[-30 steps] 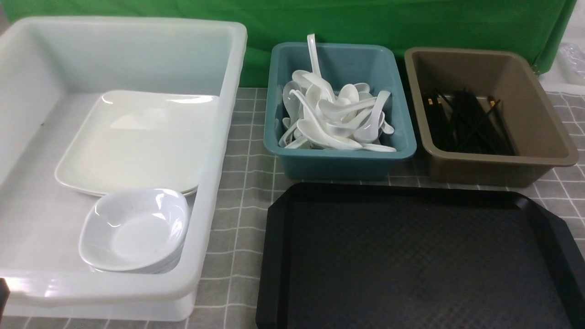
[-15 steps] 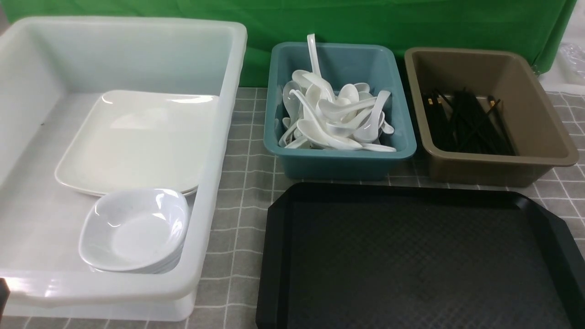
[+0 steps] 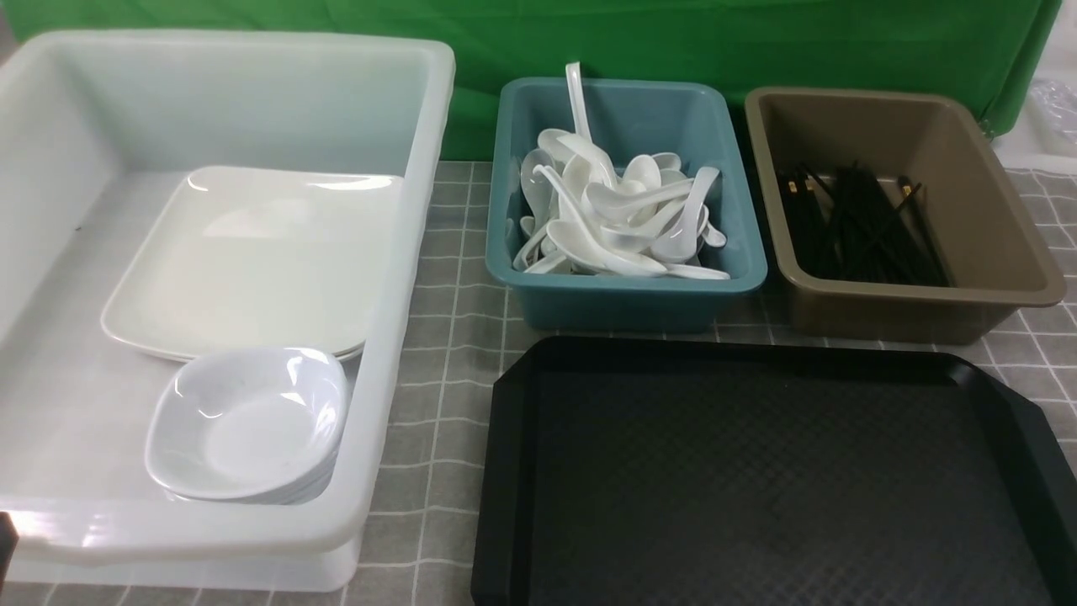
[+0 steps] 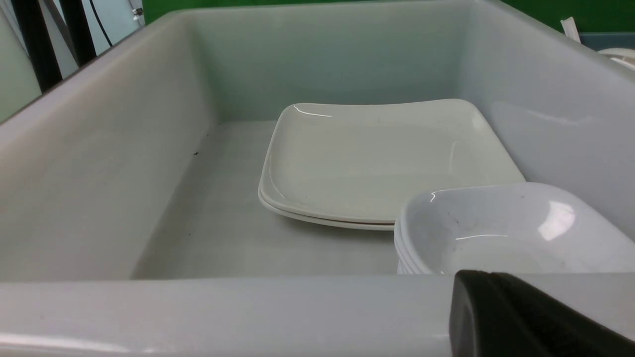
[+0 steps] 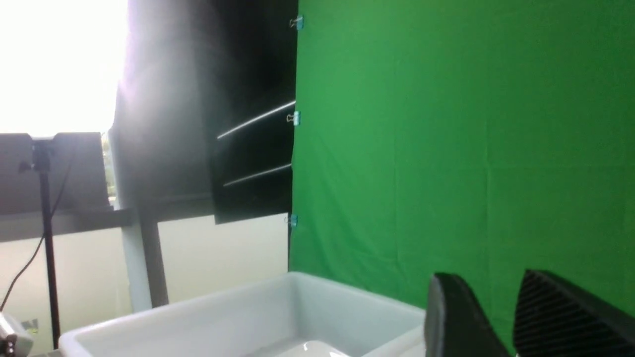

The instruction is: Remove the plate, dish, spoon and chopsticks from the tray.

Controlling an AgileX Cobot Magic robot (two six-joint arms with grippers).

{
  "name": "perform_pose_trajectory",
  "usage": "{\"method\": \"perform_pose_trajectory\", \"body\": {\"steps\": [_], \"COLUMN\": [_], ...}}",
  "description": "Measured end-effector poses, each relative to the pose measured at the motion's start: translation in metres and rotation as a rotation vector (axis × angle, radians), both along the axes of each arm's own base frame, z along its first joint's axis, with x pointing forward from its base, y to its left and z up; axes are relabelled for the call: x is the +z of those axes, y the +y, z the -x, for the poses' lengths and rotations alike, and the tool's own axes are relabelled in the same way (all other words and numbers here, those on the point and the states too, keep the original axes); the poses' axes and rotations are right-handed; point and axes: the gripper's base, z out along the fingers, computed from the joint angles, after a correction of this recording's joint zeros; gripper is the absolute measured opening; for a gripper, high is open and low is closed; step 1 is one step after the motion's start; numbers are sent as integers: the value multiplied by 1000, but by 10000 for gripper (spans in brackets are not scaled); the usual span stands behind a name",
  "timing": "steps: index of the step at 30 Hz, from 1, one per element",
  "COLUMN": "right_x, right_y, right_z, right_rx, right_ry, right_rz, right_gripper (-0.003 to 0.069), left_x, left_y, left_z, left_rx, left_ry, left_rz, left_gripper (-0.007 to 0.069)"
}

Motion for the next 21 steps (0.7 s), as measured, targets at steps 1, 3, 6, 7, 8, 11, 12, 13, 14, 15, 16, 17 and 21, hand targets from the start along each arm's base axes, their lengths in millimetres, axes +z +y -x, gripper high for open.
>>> {"method": "perform_pose_trajectory", "body": {"steps": [1, 3, 6, 7, 8, 11, 12, 13, 14, 15, 16, 17, 21], "right_x": [-4, -10, -23, -27, -33, -44, -56, -57, -64, -80, -92, -101, -153], "right_y": [2, 4, 9, 11, 13, 14, 14, 14, 14, 13, 11, 11, 0], "right_z": [-2, -4, -9, -11, -13, -18, -24, -25, -28, -35, -39, -42, -53], "right_rx": [2, 3, 5, 5, -7, -64, -145, -155, -187, -286, -339, -371, -564], "right_ry": [8, 22, 56, 65, 77, 106, 134, 138, 151, 181, 207, 229, 393], "right_rz": [11, 27, 54, 62, 73, 91, 113, 115, 134, 183, 210, 230, 275], "right_gripper": [235, 235, 235, 235, 235, 235, 235, 235, 235, 235, 235, 236, 237], "left_x": [0, 0, 0, 0, 0, 0, 0, 0, 0, 0, 0, 0, 0], "left_y": [0, 0, 0, 0, 0, 0, 0, 0, 0, 0, 0, 0, 0], "left_z": [0, 0, 0, 0, 0, 0, 0, 0, 0, 0, 0, 0, 0], "left_rx": [0, 0, 0, 0, 0, 0, 0, 0, 0, 0, 0, 0, 0], "left_ry": [0, 0, 0, 0, 0, 0, 0, 0, 0, 0, 0, 0, 0], "left_rz": [0, 0, 0, 0, 0, 0, 0, 0, 0, 2, 2, 2, 2], "left_gripper": [4, 4, 4, 4, 4, 4, 4, 4, 4, 4, 4, 4, 4]}}
